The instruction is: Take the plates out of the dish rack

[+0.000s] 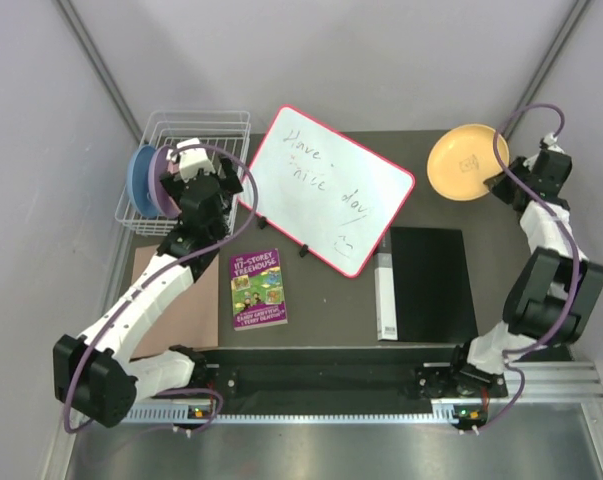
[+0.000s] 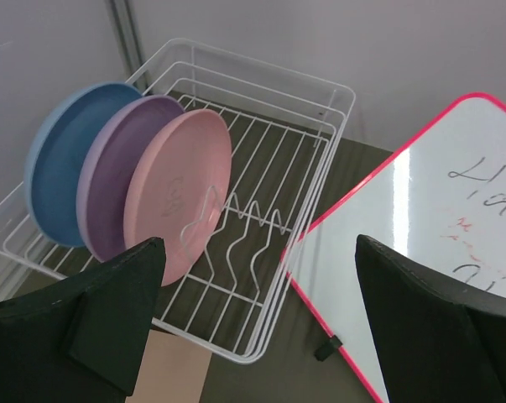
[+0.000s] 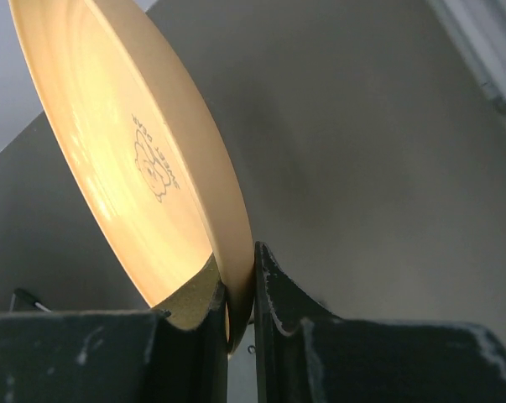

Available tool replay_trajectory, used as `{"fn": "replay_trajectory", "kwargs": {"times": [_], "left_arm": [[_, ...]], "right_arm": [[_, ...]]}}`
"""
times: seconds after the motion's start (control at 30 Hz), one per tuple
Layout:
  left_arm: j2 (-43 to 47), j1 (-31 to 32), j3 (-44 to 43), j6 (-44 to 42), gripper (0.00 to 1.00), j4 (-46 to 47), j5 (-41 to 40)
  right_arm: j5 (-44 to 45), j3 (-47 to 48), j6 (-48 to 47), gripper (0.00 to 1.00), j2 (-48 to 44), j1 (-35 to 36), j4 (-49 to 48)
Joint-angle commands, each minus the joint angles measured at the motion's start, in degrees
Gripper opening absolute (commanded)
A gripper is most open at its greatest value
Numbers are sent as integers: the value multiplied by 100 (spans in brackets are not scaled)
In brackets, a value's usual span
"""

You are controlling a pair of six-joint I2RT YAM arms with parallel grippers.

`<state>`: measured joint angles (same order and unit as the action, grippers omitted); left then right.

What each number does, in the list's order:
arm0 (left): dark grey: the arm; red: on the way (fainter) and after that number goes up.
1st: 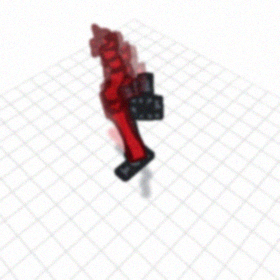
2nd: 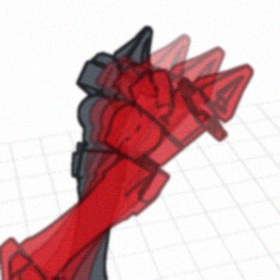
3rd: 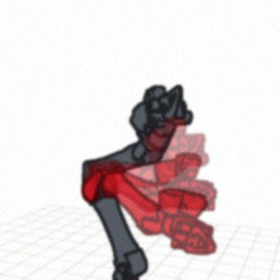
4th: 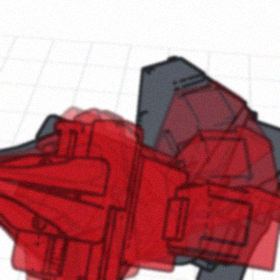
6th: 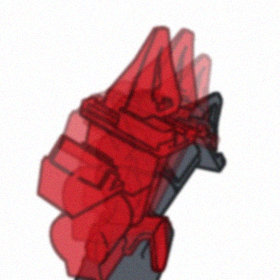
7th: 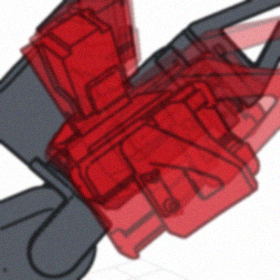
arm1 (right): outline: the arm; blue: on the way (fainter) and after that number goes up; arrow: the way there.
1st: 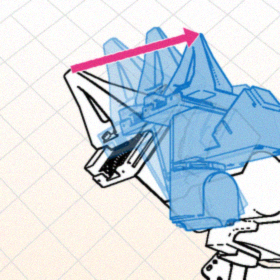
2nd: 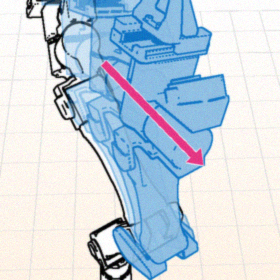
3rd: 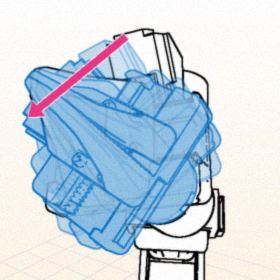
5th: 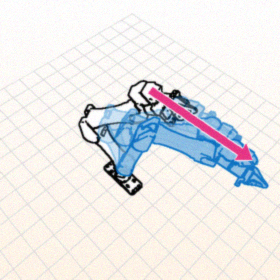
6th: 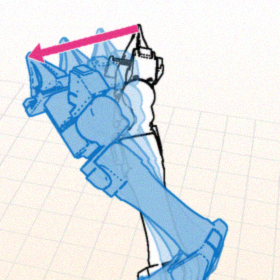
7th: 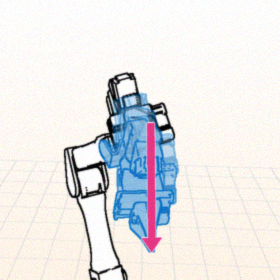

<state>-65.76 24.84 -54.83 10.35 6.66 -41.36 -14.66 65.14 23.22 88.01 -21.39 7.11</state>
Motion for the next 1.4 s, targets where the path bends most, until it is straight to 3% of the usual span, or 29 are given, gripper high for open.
{"fn": "replay_trajectory", "kwargs": {"times": [0.0, 0.2, 0.47, 0.5, 0.67, 0.73, 0.8, 0.9, 1.1, 1.37], "left_arm": [[-16, -417, 121, 221, 99, -41, 251], [-122, -875, 148, 389, 99, -243, 585], [-253, -1245, 183, 538, 99, -358, 849], [-253, -1280, 192, 556, 99, -367, 867], [-271, -1350, 227, 565, 99, -349, 963], [-306, -1377, 236, 556, 99, -332, 972], [-341, -1438, 218, 530, 99, -331, 1016], [-438, -1508, 148, 459, 99, -349, 1034], [-719, -1631, 87, 231, 99, -69, 902], [-1290, -1728, -203, -138, 99, 371, 428]], "right_arm": [[-880, 587, 332, 6, 699, -146, -623], [-1294, 754, 551, 11, 1552, -190, -878], [-1163, 781, 508, 19, 2133, -190, -826], [-1119, 772, 482, 25, 2150, -182, -782], [-1118, 675, 402, 33, 2203, -182, -764], [-1057, 692, 359, 41, 2212, -182, -729], [-733, 754, 210, 52, 2116, -164, -336], [-127, 710, 8, 62, 1782, -120, -10], [920, 666, -309, 66, 974, 20, 509], [956, 201, -459, 66, -204, 354, 642]]}}
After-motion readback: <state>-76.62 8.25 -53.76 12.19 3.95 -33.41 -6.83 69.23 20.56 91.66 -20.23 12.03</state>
